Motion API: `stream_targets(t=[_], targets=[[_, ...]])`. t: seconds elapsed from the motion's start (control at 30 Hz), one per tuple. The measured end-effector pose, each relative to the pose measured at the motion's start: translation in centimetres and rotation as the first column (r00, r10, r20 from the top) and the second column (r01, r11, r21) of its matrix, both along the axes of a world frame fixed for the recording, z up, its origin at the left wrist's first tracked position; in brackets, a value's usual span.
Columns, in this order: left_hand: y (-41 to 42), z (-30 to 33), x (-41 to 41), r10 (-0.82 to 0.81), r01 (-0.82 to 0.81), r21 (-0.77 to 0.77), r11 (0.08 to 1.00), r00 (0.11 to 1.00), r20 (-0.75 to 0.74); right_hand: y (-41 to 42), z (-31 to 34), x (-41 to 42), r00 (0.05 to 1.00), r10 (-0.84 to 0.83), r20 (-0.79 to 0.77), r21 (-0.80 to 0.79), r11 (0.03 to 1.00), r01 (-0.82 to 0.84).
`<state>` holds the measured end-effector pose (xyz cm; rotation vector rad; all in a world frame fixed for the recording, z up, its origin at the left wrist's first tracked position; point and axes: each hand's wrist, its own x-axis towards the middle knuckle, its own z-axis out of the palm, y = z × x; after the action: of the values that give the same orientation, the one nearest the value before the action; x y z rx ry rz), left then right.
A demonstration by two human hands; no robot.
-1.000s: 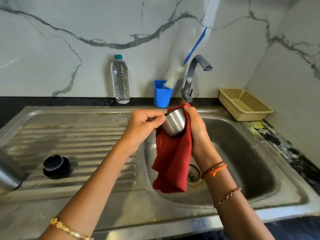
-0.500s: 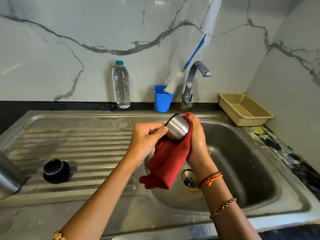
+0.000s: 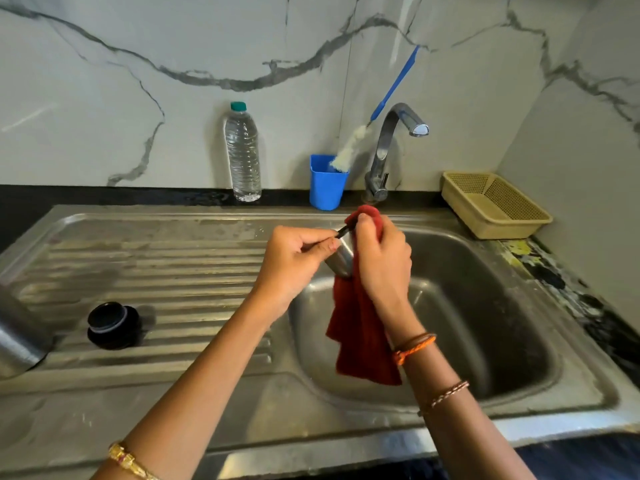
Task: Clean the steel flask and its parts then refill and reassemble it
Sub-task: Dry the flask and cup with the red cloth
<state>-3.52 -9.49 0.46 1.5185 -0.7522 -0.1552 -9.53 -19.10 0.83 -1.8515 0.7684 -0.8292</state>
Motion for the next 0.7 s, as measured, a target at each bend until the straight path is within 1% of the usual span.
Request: stream_targets(t=[0.03,0.07,0.1,0.13,0.17,0.2,0.23,0.27,0.3,0.33,0.37,0.4,0.43,0.5,0.53,0.57,0.6,0.63,0.67,0.7], targets=[[-0.3,0.1,-0.1,0.026,-0.029,0.045,0.999,0.998,0.057,0.5,-0.6,-0.1,0.999,-0.045,-0.002,-0.175,0.984,0.044],[-0.7,0.2,-0.2,0.047,-0.053,0.077,0.996,0.996,0.081,1.0,-0.8,-0.4,0.999,-0.045,0.014,-0.254,0.966,0.047],[-0.8,0.3,-0.2,0.058,-0.065,0.099,0.993,0.996,0.073,1.2,-1.2,-0.4,0.999,-0.022,0.034,-0.247,0.969,0.030],[-0.7,0.4,-0.1,0.060,-0.065,0.106,0.992,0.997,0.047,1.0,-1.3,-0.3,0.998,0.011,0.064,-0.181,0.983,0.001],[-0.4,0.5,0.1,0.037,-0.037,0.089,0.995,0.999,0.002,0.6,-1.2,-0.1,0.993,0.042,0.108,-0.073,0.997,-0.034],[0.0,0.5,0.3,-0.012,0.014,0.043,0.999,0.999,-0.052,0.0,-0.6,0.1,0.986,0.075,0.149,0.073,0.994,-0.086],[0.4,0.5,0.5,-0.067,0.066,-0.014,0.998,0.992,-0.103,-0.6,-0.1,0.2,0.975,0.118,0.187,0.244,0.956,-0.163],[0.7,0.5,0.7,-0.099,0.092,-0.055,0.994,0.985,-0.140,-1.2,0.4,0.4,0.963,0.145,0.226,0.410,0.883,-0.229],[0.8,0.5,0.8,-0.103,0.093,-0.070,0.993,0.983,-0.153,-1.5,0.7,0.5,0.961,0.147,0.236,0.519,0.817,-0.253],[0.9,0.5,0.8,-0.085,0.076,-0.064,0.995,0.986,-0.141,-1.5,0.7,0.6,0.966,0.136,0.219,0.551,0.800,-0.238],[0.8,0.5,0.7,-0.056,0.051,-0.048,0.998,0.992,-0.113,-1.3,0.4,0.7,0.979,0.101,0.179,0.514,0.839,-0.181],[0.8,0.5,0.4,-0.024,0.022,-0.021,1.000,0.997,-0.075,-0.8,-0.2,0.6,0.989,0.047,0.141,0.417,0.903,-0.103],[0.8,0.6,0.1,0.001,0.000,0.012,1.000,0.999,-0.033,-0.2,-1.1,0.5,0.990,-0.010,0.138,0.297,0.954,-0.031],[0.9,0.8,-0.2,0.001,-0.003,0.067,0.998,0.999,0.035,1.5,-2.0,-0.4,0.976,-0.067,0.207,0.105,0.993,0.046],[1.0,0.9,-0.2,-0.007,0.002,0.083,0.997,0.999,0.051,1.6,-2.0,-0.5,0.972,-0.069,0.223,0.067,0.996,0.055],[1.1,0.9,-0.1,-0.014,0.010,0.082,0.997,0.999,0.051,1.3,-1.6,-0.5,0.969,-0.037,0.243,0.090,0.996,0.016],[1.3,1.0,0.1,-0.029,0.027,0.055,0.998,0.999,0.025,0.7,-0.7,-0.4,0.966,-0.004,0.260,0.200,0.979,-0.049],[1.4,1.1,0.3,-0.051,0.051,0.011,0.999,0.998,-0.026,0.1,0.3,-0.2,0.963,0.038,0.268,0.383,0.913,-0.143],[1.4,1.3,0.4,-0.067,0.065,-0.023,0.998,0.995,-0.071,-0.4,1.0,0.0,0.964,0.064,0.257,0.533,0.823,-0.197],[1.3,1.5,0.4,-0.062,0.059,-0.039,0.997,0.995,-0.079,-0.8,1.4,0.3,0.973,0.077,0.218,0.591,0.783,-0.195]])
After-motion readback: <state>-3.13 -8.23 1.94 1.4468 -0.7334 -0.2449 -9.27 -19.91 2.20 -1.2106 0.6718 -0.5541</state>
